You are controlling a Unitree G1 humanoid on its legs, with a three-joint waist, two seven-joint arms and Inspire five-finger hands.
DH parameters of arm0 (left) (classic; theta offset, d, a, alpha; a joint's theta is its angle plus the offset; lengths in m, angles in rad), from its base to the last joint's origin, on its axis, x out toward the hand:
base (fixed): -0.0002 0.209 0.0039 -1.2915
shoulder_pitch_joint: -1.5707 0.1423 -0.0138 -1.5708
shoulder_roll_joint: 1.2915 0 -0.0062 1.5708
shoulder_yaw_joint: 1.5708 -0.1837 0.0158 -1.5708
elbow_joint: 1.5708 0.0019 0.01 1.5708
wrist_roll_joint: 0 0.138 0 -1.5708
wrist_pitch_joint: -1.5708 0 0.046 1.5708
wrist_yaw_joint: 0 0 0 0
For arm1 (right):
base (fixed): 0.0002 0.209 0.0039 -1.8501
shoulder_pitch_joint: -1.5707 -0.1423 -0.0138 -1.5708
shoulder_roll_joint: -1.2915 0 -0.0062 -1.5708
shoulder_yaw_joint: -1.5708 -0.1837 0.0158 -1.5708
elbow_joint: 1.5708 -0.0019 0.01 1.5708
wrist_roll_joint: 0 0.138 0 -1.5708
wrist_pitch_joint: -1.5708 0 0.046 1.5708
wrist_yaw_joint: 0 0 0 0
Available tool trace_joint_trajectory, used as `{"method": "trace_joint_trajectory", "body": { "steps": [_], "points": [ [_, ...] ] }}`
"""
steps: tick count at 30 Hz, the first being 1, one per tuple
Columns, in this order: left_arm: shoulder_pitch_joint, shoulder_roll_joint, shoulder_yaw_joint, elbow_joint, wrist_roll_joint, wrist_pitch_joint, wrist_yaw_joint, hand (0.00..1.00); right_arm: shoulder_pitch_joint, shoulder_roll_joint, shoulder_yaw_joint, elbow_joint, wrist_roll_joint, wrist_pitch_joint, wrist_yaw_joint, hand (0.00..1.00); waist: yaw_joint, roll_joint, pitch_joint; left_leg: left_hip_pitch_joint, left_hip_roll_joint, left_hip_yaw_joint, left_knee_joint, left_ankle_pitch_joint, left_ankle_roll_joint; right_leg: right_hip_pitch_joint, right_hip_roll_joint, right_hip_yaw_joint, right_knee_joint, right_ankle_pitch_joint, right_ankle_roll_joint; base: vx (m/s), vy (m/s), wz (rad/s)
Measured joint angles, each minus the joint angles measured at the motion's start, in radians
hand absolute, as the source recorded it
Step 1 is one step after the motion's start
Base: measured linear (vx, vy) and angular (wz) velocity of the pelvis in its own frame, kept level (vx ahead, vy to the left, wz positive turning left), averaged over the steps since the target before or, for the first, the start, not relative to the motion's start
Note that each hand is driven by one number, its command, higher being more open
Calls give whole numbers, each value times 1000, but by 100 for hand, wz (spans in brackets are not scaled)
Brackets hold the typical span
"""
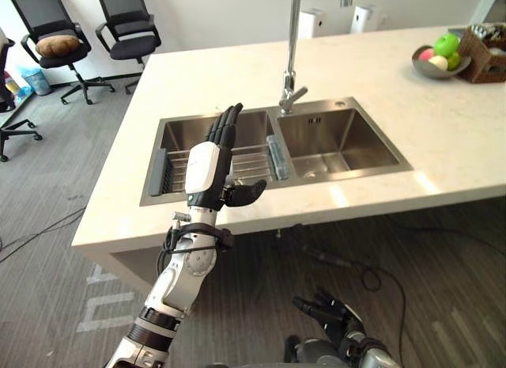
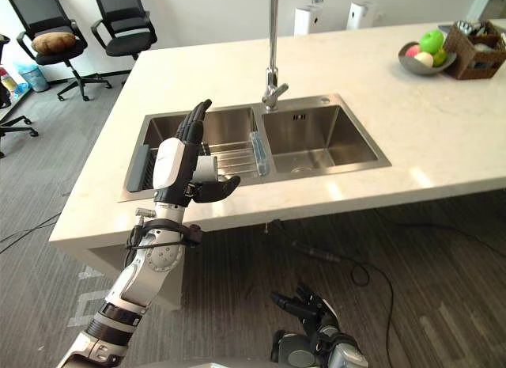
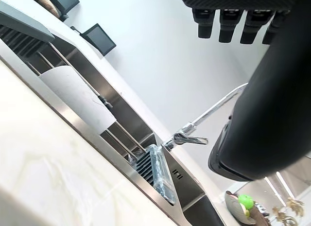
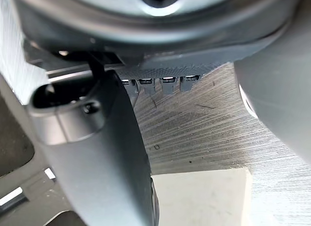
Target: Walk over to the sink, pick up the cup, carry it to the dishwasher, place the cup inside the dishwasher, then close the dishwasher door
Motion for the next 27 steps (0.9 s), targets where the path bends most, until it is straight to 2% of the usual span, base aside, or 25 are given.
{"method": "trace_joint_trajectory", "body": {
  "steps": [1, 2, 3, 4, 5, 7, 8, 10, 12, 16, 18, 21, 27],
  "points": [
    [-1, 14, 0, 0, 1, 18, -32, 100, 0, -6, 0, 18, 1, 5, 3, 100, 0, -4, -1, -15, -12, 57, -82, -42, 3, 45, -5, -14, -50, 5, -6, 187, -60, 38],
    [-2, 23, 0, 0, 1, 27, -51, 100, -2, -10, 0, 30, 2, 5, 3, 100, 0, -10, -1, -21, -30, 81, -152, -53, 3, 58, -12, -21, -69, 8, -5, 180, -22, 36],
    [-14, 40, 0, 0, 1, 49, -102, 100, -6, -18, 0, 52, 5, 5, 4, 100, 0, -7, -16, -29, -86, 103, -341, -45, -3, 65, -29, -33, -92, 14, 7, 182, 26, 36],
    [-38, 53, 0, 1, -1, 68, -137, 100, -10, -29, 0, 66, 5, 5, 10, 100, 1, 6, -26, -33, -134, 101, -530, 46, -1, 60, -36, -46, -93, 22, 34, 188, 46, 33],
    [-53, 58, 0, 3, -1, 77, -151, 100, -13, -36, 0, 71, 5, 6, 15, 100, 3, 15, -31, -36, -145, 95, -589, 132, 5, 56, -32, -47, -88, 17, 44, 216, 70, 13],
    [-134, 105, 0, 62, 0, 123, -212, 100, -29, -35, 0, 96, 4, 17, 14, 100, 2, 4, -40, 31, -193, 102, -727, 191, 4, 60, -55, -43, -70, 8, 68, 247, 65, 5],
    [-157, 126, 0, 86, 0, 135, -228, 100, -36, -33, 0, 100, 4, 21, 13, 100, -3, 4, -40, 43, -201, 102, -758, 202, 5, 61, -58, -44, -72, 9, 69, 204, 55, 12],
    [-249, 217, -1, 190, 0, 177, -289, 100, -62, -33, 0, 117, -17, 53, 14, 100, -26, 3, -40, 76, -215, 101, -800, 212, 5, 82, -61, -41, -89, 8, 70, 178, 57, 2],
    [-294, 264, -1, 237, -5, 204, -330, 100, -68, -33, 1, 131, -20, 55, 14, 100, -29, 4, -40, 97, -220, 97, -810, 212, 5, 105, -61, -39, -106, 8, 70, 105, 9, -1],
    [-355, 330, -5, 255, -15, 213, -427, 100, -90, -35, 2, 168, -18, 71, 21, 100, -29, 4, -40, 110, -221, 89, -832, 217, -2, 121, -55, -39, -126, 8, 70, 58, -35, 7],
    [-390, 366, -30, 259, -53, 213, -516, 100, -97, -37, 3, 181, -17, 73, 29, 100, -29, 4, -40, 123, -220, 90, -852, 222, -10, 124, -46, -38, -127, 8, 70, -10, -33, -3],
    [-420, 373, -69, 265, -60, 207, -608, 100, -103, -38, 3, 196, -17, 72, 35, 100, -32, 4, -42, 137, -223, 93, -873, 230, -11, 132, -43, -32, -138, 9, 71, -46, -21, -6],
    [-443, 382, -75, 342, -116, 190, -710, 100, -109, -38, 3, 196, -15, 73, 50, 100, -53, 3, -44, 136, -227, 100, -895, 253, -6, 119, -40, -18, -150, 27, 74, -77, 1, -6]
  ]
}}
